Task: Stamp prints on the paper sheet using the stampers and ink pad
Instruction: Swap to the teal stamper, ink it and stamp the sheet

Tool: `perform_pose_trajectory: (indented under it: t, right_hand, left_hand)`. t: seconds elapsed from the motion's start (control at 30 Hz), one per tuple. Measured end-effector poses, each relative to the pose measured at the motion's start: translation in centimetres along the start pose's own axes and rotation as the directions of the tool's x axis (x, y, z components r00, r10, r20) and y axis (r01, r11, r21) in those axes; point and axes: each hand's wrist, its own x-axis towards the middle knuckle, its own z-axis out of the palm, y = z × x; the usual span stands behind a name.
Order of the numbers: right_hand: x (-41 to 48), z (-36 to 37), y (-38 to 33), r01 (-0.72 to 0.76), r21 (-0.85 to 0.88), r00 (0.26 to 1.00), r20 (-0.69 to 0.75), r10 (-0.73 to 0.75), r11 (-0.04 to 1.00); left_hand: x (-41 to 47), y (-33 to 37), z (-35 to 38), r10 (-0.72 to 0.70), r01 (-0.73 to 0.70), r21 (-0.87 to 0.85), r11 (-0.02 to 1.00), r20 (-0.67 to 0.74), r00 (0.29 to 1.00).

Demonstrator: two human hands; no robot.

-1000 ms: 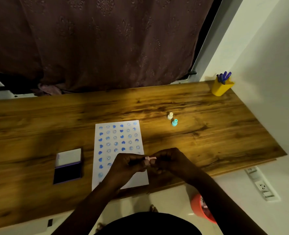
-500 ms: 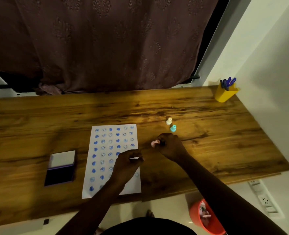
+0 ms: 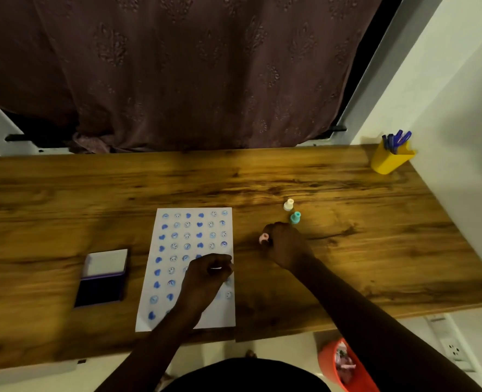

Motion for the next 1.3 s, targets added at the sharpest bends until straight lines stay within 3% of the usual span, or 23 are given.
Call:
perform_pose_trajectory:
  t: [0.37, 0.5, 0.57, 0.63, 0.73, 0.97, 1.17, 1.3]
  right_hand:
    - [0.3, -0.1, 0.3, -0.023, -0.031, 1.000, 0.005, 0.024, 0.999]
    - [0.5, -2.4, 2.1, -0.076, 0.082, 0.981, -0.172, 0.089, 0.994]
    - [0.8, -3.5, 3.5, -0.110, 0.087, 0.939, -0.318, 0.132, 0.990]
    - [1.3, -4.3, 4.6, -0.200, 0.087, 0.901, -0.375, 0.218, 0.976]
    - [2.4, -4.3, 5.5, -0.319, -0.001, 0.903, -0.303, 0.304, 0.948]
    - [4.1, -3.1, 6.2, -0.307, 0.006, 0.925, -0.234, 0.300, 0.952]
    - [2.1, -4.1, 4.9, -0.264, 0.107, 0.909, -0.304, 0.284, 0.959]
    - [-0.9, -5.2, 1.7, -0.169, 0.412, 0.898, -0.309, 0.312, 0.896]
  left_hand:
    - [0.1, 0.7, 1.2, 0.013, -0.012, -0.033, 0.999, 0.038, 0.999]
    - [0.0, 0.8, 0.7, 0.040, -0.039, -0.015, 0.999, 0.035, 0.999]
    - [0.0, 0.8, 0.4, 0.043, -0.043, -0.006, 0.999, 0.025, 0.999]
    - [-0.1, 0.9, 0.1, 0.044, -0.045, 0.006, 0.999, 0.019, 0.999]
    - [-0.3, 0.9, -0.2, 0.033, -0.033, -0.003, 0.999, 0.012, 0.999]
    - [-0.9, 0.7, -0.8, 0.024, -0.023, -0.070, 0.997, 0.012, 1.000]
    - [-0.9, 0.1, -1.9, 0.003, -0.003, -0.136, 0.991, -0.001, 1.000]
    - [-0.9, 0.7, -2.2, 0.048, -0.045, -0.123, 0.991, 0.021, 0.999]
